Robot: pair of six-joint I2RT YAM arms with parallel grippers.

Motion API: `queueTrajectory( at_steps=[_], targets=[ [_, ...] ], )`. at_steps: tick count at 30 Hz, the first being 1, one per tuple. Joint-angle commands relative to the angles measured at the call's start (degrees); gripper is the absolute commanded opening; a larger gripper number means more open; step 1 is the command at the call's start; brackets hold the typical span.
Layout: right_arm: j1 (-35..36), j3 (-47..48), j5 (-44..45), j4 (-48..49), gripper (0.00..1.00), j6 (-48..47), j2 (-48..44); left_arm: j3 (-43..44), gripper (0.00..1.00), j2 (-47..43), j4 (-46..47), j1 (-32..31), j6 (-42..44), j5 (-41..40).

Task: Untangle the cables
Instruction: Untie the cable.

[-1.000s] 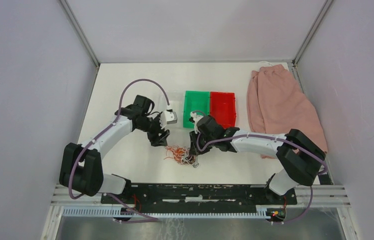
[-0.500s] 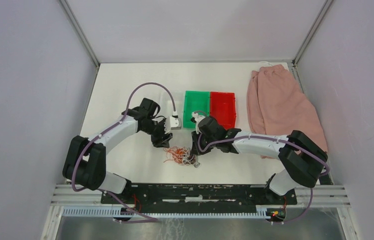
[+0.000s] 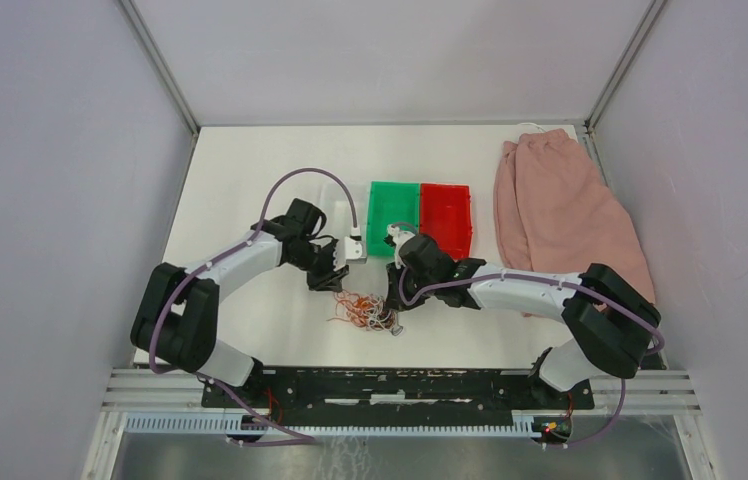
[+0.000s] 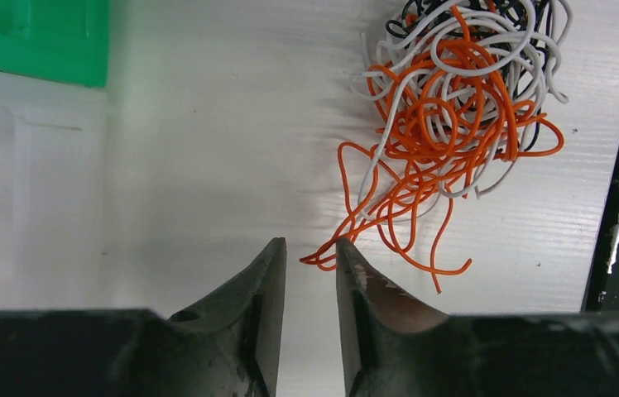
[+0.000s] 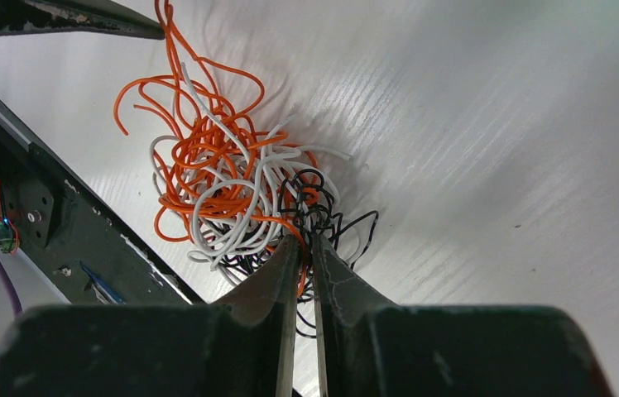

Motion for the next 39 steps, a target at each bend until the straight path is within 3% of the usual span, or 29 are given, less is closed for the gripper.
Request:
queueTrajectory(
  at_steps=[1,6,16,19,23,25,39],
  targets=[
    [0.24,-0.19,1.43,1.12,0.15,-0.35,-2.19,-0.24,0.31,-0.59,3.07,-0.42,-1.14,1.28],
    [0.26,-0.23,1.8,1.32,0.14,-0.19,-2.54,-0.62,0.05,-4.5,0.11,-0.4,-0.61,-1.14],
    [0.26,-1.2,3.83,2.44,0.14,0.1,-5.73,5.27,0.03,-15.42,-3.8,-0.41,-11.07,-5.21],
    [0.3,-1.5,5.64,2.69,0.26,-0.2,-8.33,8.16,0.03,-17.16,-6.16,-0.42,-13.4,-5.22],
    [0.3,-0.74,8.36,3.04,0.66,-2.18,-12.97,13.48,0.03,-19.17,-11.18,-0.41,-15.37,-4.73],
    [0.24,-0.01,8.49,4.27,0.77,-4.21,-14.66,15.82,0.03,-20.26,-13.2,-0.45,-16.11,-4.16],
    [1.34,10.25,3.86,20.55,0.81,-5.33,-9.36,23.63,0.03,-23.57,-20.25,-0.51,-19.84,-1.22]
  ],
)
